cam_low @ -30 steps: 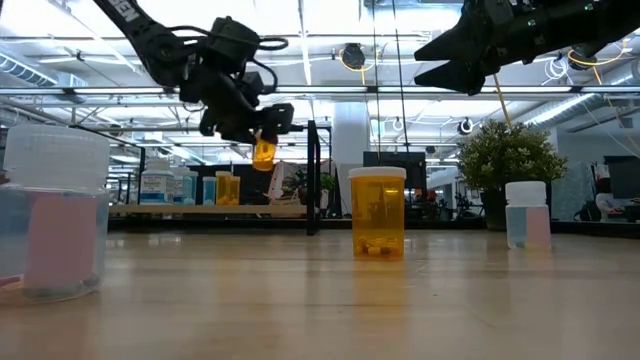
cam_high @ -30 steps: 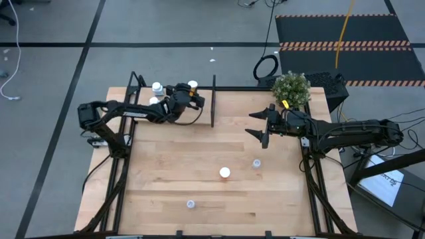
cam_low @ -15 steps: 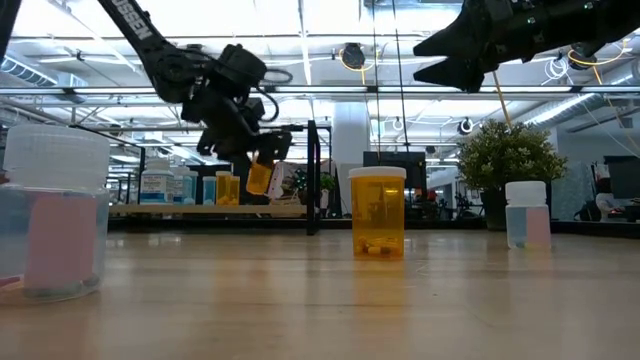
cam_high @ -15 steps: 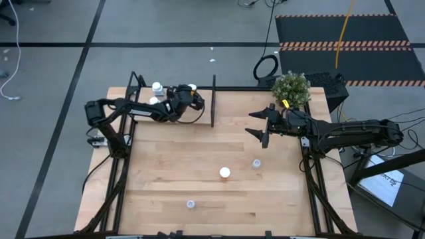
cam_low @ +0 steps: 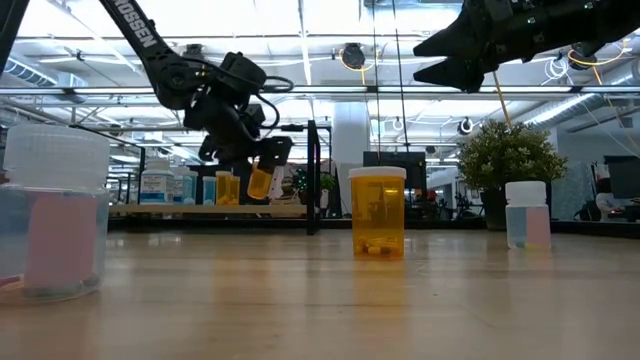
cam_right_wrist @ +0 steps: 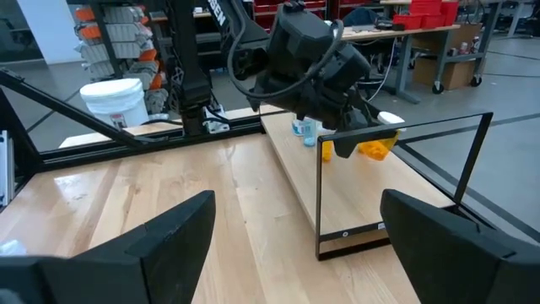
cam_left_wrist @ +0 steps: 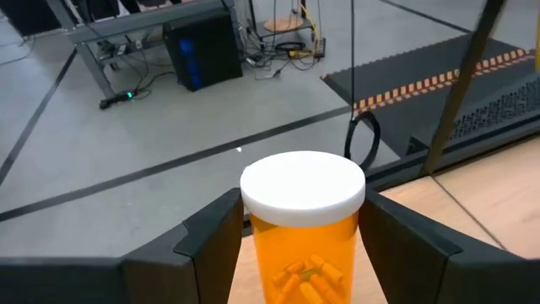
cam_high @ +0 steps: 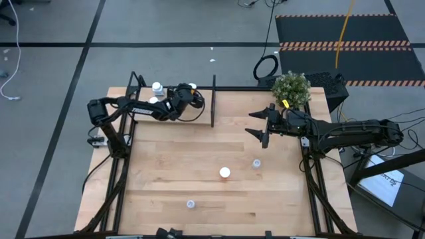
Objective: Pick and place medicine bottles onto shelf by color
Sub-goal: Put the top large orange pill bottle on the shelf
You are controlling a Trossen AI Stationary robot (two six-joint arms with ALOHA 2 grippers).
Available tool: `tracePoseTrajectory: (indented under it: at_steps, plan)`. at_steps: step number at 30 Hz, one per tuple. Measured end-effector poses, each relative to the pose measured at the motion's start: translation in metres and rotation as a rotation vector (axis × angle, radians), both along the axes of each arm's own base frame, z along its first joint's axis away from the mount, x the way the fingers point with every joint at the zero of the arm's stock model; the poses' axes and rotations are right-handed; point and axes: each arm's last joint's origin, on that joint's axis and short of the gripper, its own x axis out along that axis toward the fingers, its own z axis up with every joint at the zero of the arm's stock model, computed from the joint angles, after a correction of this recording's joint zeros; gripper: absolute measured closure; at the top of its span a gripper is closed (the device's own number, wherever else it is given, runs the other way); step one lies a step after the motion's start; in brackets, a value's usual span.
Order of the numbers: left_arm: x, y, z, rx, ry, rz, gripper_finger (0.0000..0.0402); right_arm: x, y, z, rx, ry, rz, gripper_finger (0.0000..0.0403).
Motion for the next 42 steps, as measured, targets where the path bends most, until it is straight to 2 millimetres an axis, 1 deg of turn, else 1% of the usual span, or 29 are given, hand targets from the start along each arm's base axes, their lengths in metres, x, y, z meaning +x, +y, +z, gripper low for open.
tracePoseTrajectory:
  at_steps: [8, 24, 27, 36, 39, 42]
  plan:
    - [-0.001, 0.003, -0.008, -0.029, 0.024, -0.020, 0.0172, 0.000, 0.000, 0.000, 0.000, 0.000, 0.002, 0.0074]
    - [0.001, 0.003, -0.010, -0.044, 0.023, -0.044, 0.0170, 0.000, 0.000, 0.000, 0.000, 0.000, 0.002, 0.0074]
    - [0.000, 0.003, -0.010, -0.048, 0.029, -0.044, 0.0160, 0.000, 0.000, 0.000, 0.000, 0.001, 0.002, 0.0074]
    - [0.001, 0.001, -0.010, -0.045, 0.029, -0.040, 0.0106, 0.000, 0.000, 0.001, -0.001, -0.006, 0.003, 0.0074]
    - [0.000, 0.000, -0.003, -0.028, 0.021, -0.040, 0.0102, 0.000, 0.000, 0.001, -0.006, -0.005, 0.004, 0.0074]
    - [-0.001, -0.005, 0.008, 0.003, 0.035, -0.042, 0.0105, 0.000, 0.000, 0.001, -0.008, -0.005, 0.004, 0.0074]
